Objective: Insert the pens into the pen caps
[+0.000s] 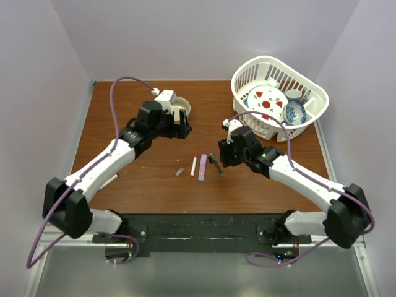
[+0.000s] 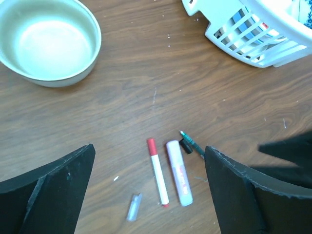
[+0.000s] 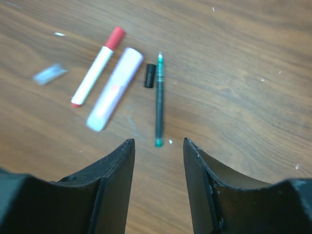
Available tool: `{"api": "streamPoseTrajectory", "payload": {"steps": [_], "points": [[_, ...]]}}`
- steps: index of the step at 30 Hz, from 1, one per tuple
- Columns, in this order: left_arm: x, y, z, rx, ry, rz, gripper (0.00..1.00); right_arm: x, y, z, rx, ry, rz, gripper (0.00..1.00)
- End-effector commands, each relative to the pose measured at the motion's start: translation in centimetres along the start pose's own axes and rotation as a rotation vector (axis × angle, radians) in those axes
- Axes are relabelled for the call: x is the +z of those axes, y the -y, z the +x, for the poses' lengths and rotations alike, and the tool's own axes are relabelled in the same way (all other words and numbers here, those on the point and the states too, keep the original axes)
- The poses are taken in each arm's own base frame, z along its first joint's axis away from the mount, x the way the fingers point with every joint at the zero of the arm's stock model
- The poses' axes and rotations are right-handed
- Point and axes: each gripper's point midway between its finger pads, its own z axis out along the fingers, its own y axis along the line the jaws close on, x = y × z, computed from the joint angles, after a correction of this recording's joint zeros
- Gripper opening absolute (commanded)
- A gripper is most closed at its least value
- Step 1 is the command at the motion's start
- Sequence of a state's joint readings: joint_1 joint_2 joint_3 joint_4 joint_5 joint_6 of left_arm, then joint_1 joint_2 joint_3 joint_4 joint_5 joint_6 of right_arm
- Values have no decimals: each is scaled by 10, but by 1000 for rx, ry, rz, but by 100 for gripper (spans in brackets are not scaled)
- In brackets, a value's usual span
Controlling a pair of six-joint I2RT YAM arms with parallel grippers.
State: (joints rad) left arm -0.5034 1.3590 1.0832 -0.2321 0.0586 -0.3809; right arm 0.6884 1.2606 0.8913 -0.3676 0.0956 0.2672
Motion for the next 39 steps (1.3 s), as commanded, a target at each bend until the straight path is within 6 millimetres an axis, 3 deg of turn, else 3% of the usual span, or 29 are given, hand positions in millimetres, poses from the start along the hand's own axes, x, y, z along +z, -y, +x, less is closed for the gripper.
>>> {"api": "streamPoseTrajectory", "payload": {"steps": [1,5,7,15,31,36,39], "points": [[-18,-11,22,56,-57,-12,100,25,9,-7,7,25,38,46],[-39,-8,23,104,-8,22,100,55,16,9,-16,-45,49,44],[-41,-9,29,115,-7,32,100,63,17,14,-23,-73,45,42],[-43,-16,25,93,6,-13,100,87,6,44,-16,-175,-18,39],[-49,-24,21,114,43,-50,100,94,1,66,27,-230,-51,36],[-45,-29,23,77,35,-87,100,89,10,82,6,-271,36,33],[-43,-17,28,37,-11,-33,93,91,15,90,-25,-290,117,29]]}}
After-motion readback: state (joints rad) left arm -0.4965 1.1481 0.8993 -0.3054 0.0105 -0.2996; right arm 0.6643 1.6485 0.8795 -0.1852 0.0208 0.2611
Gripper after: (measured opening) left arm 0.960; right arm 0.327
